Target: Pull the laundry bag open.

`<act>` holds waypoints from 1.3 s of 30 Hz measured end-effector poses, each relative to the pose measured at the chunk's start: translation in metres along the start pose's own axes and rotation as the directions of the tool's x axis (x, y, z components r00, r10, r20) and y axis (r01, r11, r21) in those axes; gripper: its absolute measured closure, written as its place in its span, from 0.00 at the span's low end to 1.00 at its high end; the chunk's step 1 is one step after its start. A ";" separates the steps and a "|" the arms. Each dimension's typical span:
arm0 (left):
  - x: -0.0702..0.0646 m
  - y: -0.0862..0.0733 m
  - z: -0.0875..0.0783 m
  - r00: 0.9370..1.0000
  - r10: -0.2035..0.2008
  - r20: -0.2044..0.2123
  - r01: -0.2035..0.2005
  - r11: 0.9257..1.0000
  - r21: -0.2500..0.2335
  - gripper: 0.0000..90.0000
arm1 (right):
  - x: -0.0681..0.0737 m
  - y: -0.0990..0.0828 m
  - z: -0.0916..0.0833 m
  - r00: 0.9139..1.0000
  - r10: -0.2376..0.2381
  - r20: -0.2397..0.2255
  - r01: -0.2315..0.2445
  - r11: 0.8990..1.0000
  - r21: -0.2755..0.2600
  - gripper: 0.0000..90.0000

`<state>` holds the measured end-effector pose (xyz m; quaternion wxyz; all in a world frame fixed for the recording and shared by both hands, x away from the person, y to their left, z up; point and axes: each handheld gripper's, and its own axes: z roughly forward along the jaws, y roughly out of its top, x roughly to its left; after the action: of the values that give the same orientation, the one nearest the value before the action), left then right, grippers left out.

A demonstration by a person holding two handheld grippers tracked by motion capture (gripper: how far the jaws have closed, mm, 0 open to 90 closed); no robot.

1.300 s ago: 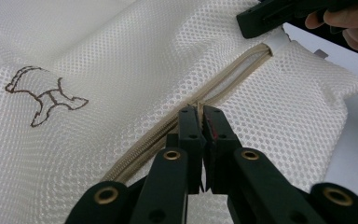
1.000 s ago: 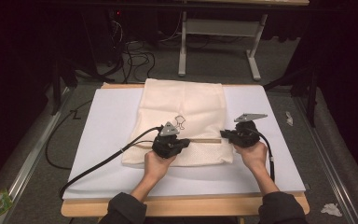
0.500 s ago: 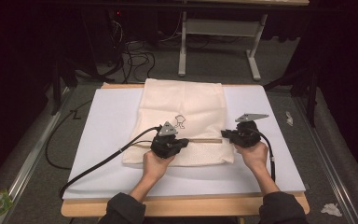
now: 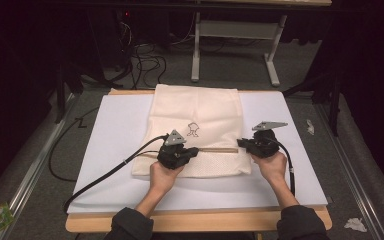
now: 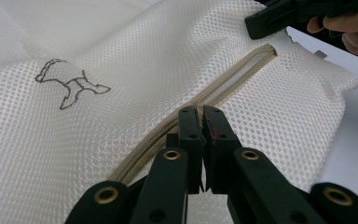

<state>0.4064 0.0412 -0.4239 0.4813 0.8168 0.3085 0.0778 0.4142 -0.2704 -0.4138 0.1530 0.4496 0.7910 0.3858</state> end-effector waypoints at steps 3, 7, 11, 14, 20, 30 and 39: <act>0.002 -0.001 -0.001 1.000 -0.008 0.006 0.008 1.000 -0.006 0.97 | -0.001 0.000 0.000 1.000 -0.003 0.003 0.003 1.000 -0.009 0.99; 0.002 -0.001 -0.001 1.000 -0.007 0.002 0.007 1.000 -0.002 0.97 | 0.000 0.000 0.000 1.000 0.001 0.007 -0.001 1.000 -0.004 0.99; 0.003 -0.001 -0.003 1.000 -0.009 0.001 0.009 1.000 -0.002 0.97 | -0.001 0.000 0.001 1.000 0.000 0.005 0.000 1.000 -0.003 0.99; 0.004 -0.002 -0.003 1.000 -0.018 0.005 0.018 1.000 -0.006 0.97 | -0.002 0.000 0.001 1.000 0.001 0.004 -0.001 1.000 -0.010 0.99; 0.005 -0.002 -0.004 1.000 -0.018 0.015 0.018 1.000 -0.015 0.97 | -0.003 0.000 0.001 1.000 0.002 0.007 -0.002 1.000 -0.014 0.99; 0.007 -0.004 -0.007 1.000 -0.017 0.011 0.017 1.000 -0.013 0.97 | -0.004 -0.001 0.001 1.000 -0.001 0.012 0.001 1.000 -0.005 0.99; 0.010 -0.004 -0.013 0.999 -0.033 0.014 0.034 0.999 -0.042 0.97 | -0.003 0.000 0.002 1.000 0.001 0.013 -0.001 1.000 -0.003 0.99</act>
<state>0.4073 0.0580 -0.4223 0.5015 0.8018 0.3172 0.0709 0.4174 -0.2719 -0.4153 0.1586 0.4520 0.7892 0.3843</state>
